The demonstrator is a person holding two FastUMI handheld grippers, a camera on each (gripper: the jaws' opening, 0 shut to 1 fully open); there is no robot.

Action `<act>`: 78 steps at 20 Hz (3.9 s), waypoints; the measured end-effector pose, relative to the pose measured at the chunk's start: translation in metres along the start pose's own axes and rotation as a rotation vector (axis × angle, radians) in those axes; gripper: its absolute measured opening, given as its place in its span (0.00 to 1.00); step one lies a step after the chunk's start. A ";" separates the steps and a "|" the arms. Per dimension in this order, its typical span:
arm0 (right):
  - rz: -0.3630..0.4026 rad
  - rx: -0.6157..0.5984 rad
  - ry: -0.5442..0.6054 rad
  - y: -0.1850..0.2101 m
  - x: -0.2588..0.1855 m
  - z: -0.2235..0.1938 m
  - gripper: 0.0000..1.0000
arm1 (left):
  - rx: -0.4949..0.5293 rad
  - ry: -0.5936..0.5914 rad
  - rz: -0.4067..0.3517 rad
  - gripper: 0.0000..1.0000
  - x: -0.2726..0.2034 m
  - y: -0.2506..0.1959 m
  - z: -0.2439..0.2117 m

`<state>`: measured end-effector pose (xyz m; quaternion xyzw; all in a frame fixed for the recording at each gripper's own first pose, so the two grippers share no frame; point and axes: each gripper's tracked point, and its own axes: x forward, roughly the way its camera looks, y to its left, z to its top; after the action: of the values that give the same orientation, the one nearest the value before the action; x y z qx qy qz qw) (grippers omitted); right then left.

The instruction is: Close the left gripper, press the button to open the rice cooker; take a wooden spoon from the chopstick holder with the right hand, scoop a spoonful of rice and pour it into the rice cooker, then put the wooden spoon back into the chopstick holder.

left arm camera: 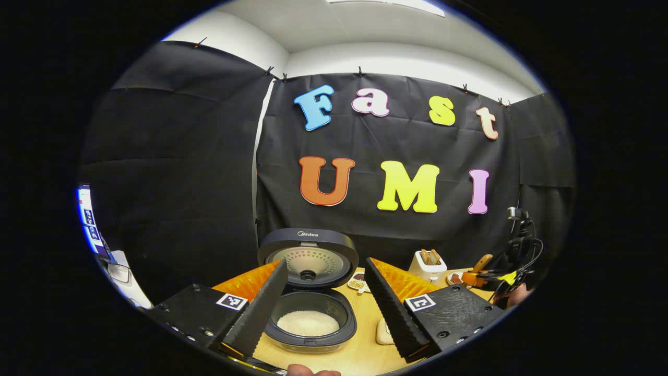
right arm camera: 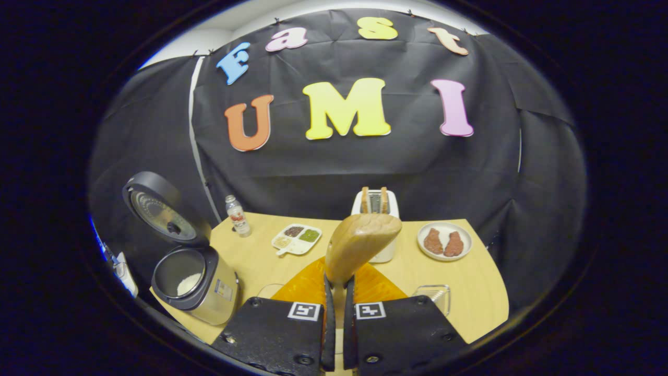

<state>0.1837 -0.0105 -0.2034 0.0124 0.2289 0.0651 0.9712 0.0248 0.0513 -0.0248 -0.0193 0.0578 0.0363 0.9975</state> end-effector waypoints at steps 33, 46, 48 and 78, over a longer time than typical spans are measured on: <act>0.128 0.340 0.247 0.093 0.071 -0.137 0.11 | -0.056 0.081 0.043 0.95 -0.019 0.032 -0.019; 0.204 0.772 0.222 0.019 0.056 -0.112 0.11 | -0.063 0.095 0.009 0.94 -0.012 -0.015 -0.016; 0.219 0.816 0.207 0.010 0.050 -0.101 0.11 | -0.072 0.104 0.014 0.95 -0.011 -0.019 -0.016; 0.460 0.331 0.092 0.292 0.012 0.000 0.11 | -0.094 0.036 0.079 0.95 -0.053 0.091 -0.013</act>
<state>0.1590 0.2806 -0.1932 0.2195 0.2714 0.2460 0.9042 -0.0359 0.1373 -0.0349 -0.0645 0.0744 0.0780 0.9921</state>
